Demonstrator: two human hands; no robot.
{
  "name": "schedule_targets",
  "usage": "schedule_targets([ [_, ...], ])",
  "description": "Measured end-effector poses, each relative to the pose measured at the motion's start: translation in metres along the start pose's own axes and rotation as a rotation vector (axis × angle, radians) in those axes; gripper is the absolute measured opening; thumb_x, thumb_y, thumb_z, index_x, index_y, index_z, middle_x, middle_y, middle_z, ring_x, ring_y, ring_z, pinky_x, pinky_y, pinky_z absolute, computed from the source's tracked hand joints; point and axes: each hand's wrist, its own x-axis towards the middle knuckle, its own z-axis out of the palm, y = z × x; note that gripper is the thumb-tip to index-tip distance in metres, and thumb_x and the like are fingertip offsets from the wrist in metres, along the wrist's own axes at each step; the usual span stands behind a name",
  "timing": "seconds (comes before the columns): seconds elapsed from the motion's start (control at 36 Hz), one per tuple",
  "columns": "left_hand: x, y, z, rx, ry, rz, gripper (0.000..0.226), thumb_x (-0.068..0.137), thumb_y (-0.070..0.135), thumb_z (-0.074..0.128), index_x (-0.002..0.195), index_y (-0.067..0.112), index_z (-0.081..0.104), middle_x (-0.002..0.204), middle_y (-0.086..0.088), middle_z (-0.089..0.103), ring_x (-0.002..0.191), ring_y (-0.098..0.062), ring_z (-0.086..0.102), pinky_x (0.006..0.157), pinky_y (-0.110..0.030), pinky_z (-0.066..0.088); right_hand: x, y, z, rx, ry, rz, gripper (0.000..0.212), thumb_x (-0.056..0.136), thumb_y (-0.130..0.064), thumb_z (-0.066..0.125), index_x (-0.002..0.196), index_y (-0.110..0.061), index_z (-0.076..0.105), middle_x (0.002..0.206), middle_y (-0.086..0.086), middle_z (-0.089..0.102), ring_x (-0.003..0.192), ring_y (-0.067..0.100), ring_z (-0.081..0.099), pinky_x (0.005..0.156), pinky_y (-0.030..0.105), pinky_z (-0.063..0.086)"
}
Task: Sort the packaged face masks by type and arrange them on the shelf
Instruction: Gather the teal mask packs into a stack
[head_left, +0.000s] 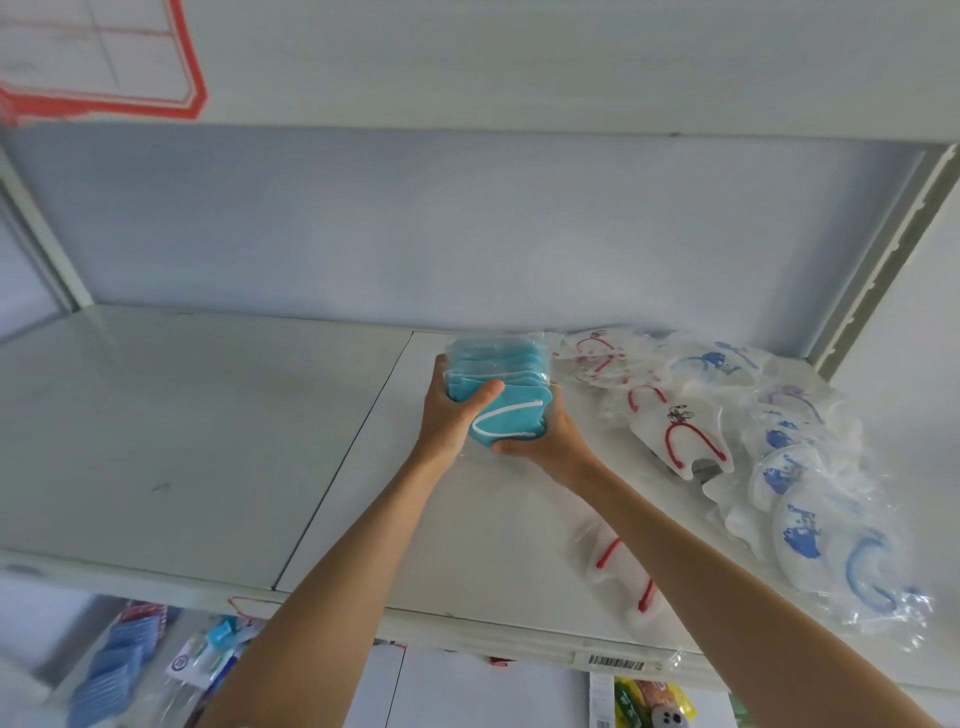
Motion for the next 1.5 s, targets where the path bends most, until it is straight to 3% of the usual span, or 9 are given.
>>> schedule_targets([
  [0.14, 0.008, 0.034, -0.017, -0.058, 0.081, 0.079, 0.061, 0.056, 0.038, 0.079, 0.107, 0.015, 0.055, 0.098, -0.002, 0.068, 0.085, -0.011, 0.068, 0.072, -0.024, 0.054, 0.012, -0.032, 0.02, 0.062, -0.055, -0.026, 0.082, 0.06, 0.004, 0.085, 0.121, -0.019, 0.035, 0.108, 0.001, 0.058, 0.103, 0.02, 0.062, 0.076, 0.042, 0.059],
  [0.25, 0.012, 0.055, -0.05, -0.035, 0.148, 0.105, 0.071, 0.056, 0.043, 0.078, 0.114, 0.007, 0.058, 0.098, -0.001, 0.07, 0.084, -0.008, 0.069, 0.069, -0.019, 0.053, 0.02, -0.053, 0.054, 0.063, -0.091, -0.032, 0.083, 0.058, 0.0, 0.086, 0.122, -0.016, 0.035, 0.108, 0.002, 0.057, 0.104, 0.023, 0.061, 0.074, 0.049, 0.058],
  [0.39, 0.012, 0.072, -0.116, 0.015, 0.184, 0.125, 0.071, 0.055, 0.046, 0.077, 0.113, 0.009, 0.058, 0.099, 0.0, 0.069, 0.084, -0.009, 0.069, 0.068, -0.02, 0.053, 0.025, -0.071, 0.118, 0.099, -0.159, -0.059, 0.084, 0.062, 0.003, 0.084, 0.124, -0.018, 0.031, 0.112, 0.0, 0.053, 0.105, 0.017, 0.058, 0.08, 0.047, 0.058],
  [0.56, 0.016, 0.086, -0.207, 0.048, 0.18, 0.134, 0.065, 0.055, 0.047, 0.077, 0.108, 0.014, 0.059, 0.098, 0.0, 0.07, 0.086, -0.012, 0.069, 0.071, -0.024, 0.054, 0.028, -0.089, 0.209, 0.138, -0.213, -0.101, 0.094, 0.055, -0.015, 0.086, 0.129, -0.015, 0.028, 0.123, 0.008, 0.051, 0.111, 0.021, 0.058, 0.083, 0.047, 0.057],
  [0.81, 0.025, 0.112, -0.306, 0.045, 0.142, 0.114, 0.057, 0.055, 0.043, 0.078, 0.102, 0.018, 0.059, 0.095, 0.002, 0.07, 0.083, -0.009, 0.069, 0.069, -0.022, 0.054, 0.035, -0.117, 0.307, 0.135, -0.217, -0.094, 0.087, 0.063, -0.017, 0.08, 0.129, -0.013, 0.024, 0.119, 0.001, 0.05, 0.106, 0.01, 0.057, 0.077, 0.027, 0.056],
  [1.08, 0.05, 0.112, -0.356, 0.052, 0.179, 0.108, 0.037, 0.069, 0.025, 0.076, 0.101, 0.017, 0.058, 0.092, 0.003, 0.069, 0.08, -0.007, 0.069, 0.068, -0.021, 0.053, 0.065, -0.122, 0.348, 0.128, -0.307, -0.093, 0.072, 0.086, -0.005, 0.068, 0.137, -0.013, 0.019, 0.127, 0.004, 0.046, 0.113, 0.011, 0.054, 0.081, 0.021, 0.052],
  [1.31, 0.069, 0.108, -0.398, 0.045, 0.253, 0.046, 0.062, 0.062, 0.048, 0.078, 0.11, 0.013, 0.062, 0.104, -0.006, 0.072, 0.093, -0.02, 0.07, 0.077, -0.032, 0.058, 0.087, -0.129, 0.387, 0.216, -0.254, -0.083, 0.068, 0.082, -0.007, 0.073, 0.136, -0.009, 0.03, 0.124, 0.004, 0.055, 0.106, 0.009, 0.061, 0.079, 0.021, 0.052],
  [1.39, 0.08, 0.107, -0.414, 0.02, 0.248, -0.059, 0.064, 0.063, 0.052, 0.077, 0.112, 0.012, 0.064, 0.102, -0.004, 0.073, 0.091, -0.019, 0.071, 0.077, -0.033, 0.057, 0.096, -0.13, 0.41, 0.234, -0.21, -0.064, 0.081, 0.073, -0.026, 0.081, 0.138, -0.009, 0.035, 0.126, 0.01, 0.058, 0.111, 0.021, 0.061, 0.085, 0.031, 0.054],
  [1.5, 0.097, 0.108, -0.444, 0.067, 0.235, -0.233, 0.077, 0.047, 0.068, 0.076, 0.103, 0.016, 0.067, 0.098, -0.005, 0.074, 0.091, -0.023, 0.071, 0.088, -0.041, 0.057, 0.107, -0.13, 0.445, 0.298, -0.116, 0.0, 0.072, 0.082, -0.018, 0.075, 0.141, -0.017, 0.033, 0.122, 0.0, 0.06, 0.106, 0.01, 0.062, 0.076, 0.019, 0.053],
])
